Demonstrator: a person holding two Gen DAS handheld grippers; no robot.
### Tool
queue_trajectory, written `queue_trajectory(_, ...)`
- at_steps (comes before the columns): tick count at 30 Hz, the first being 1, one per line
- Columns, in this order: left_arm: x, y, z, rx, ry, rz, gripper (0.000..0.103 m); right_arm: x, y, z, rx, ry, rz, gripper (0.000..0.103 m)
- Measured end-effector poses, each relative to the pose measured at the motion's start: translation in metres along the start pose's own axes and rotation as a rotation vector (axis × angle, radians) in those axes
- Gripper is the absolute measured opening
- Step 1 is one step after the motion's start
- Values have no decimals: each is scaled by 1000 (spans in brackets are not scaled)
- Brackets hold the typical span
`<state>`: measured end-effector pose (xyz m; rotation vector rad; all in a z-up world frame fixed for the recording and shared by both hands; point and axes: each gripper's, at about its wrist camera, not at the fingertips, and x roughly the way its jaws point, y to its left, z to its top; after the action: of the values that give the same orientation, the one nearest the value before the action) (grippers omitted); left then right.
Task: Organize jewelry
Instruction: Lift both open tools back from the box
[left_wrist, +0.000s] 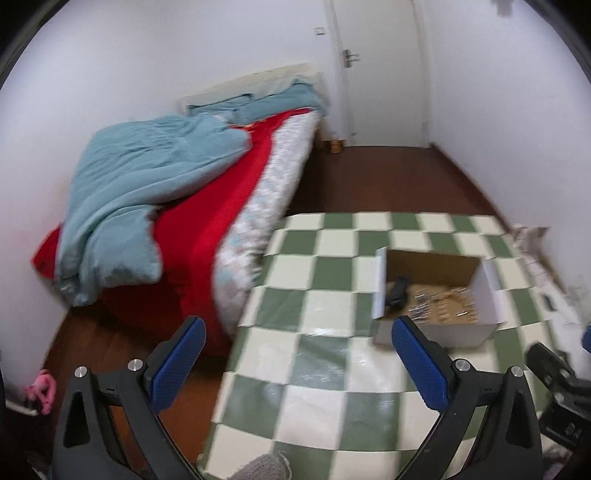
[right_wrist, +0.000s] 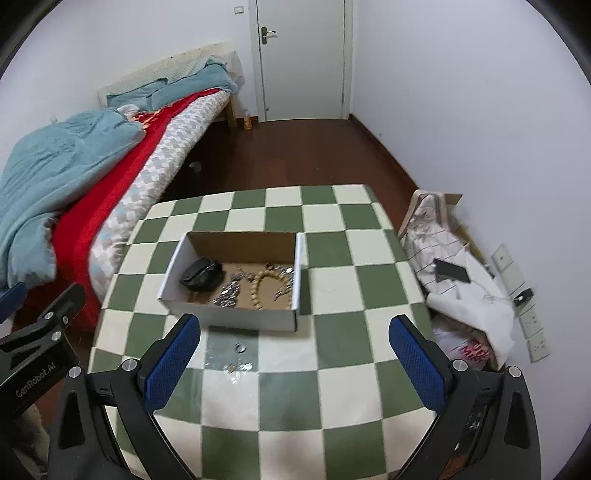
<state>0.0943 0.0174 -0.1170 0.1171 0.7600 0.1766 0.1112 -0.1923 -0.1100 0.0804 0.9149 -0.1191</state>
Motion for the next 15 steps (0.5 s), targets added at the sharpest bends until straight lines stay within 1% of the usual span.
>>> queue_trajectory(4,33,-3,-26,65,46,153,103,25,7,-26,-1,53,29,103)
queue_trajectory(5,41,-3,-32,74,56,176,103,33,9,-31,1,63,38,101)
queue_trajectory(6,48,-1,-38,80,67,190,103,46,13,-41,1,84,59,93)
queue_trajectory(7,57,0,-43,85,87,201,103,59,16,-48,2,105,73,78)
queue_trajectory(9,69,4,-52,81,123,205,103,85,24,-61,10,150,103,67)
queue_trajectory(12,81,9,-60,73,160,207,103,115,35,-77,9,176,118,66)
queue_trajectory(15,92,9,-66,81,187,204,103,136,48,-85,-10,185,119,60)
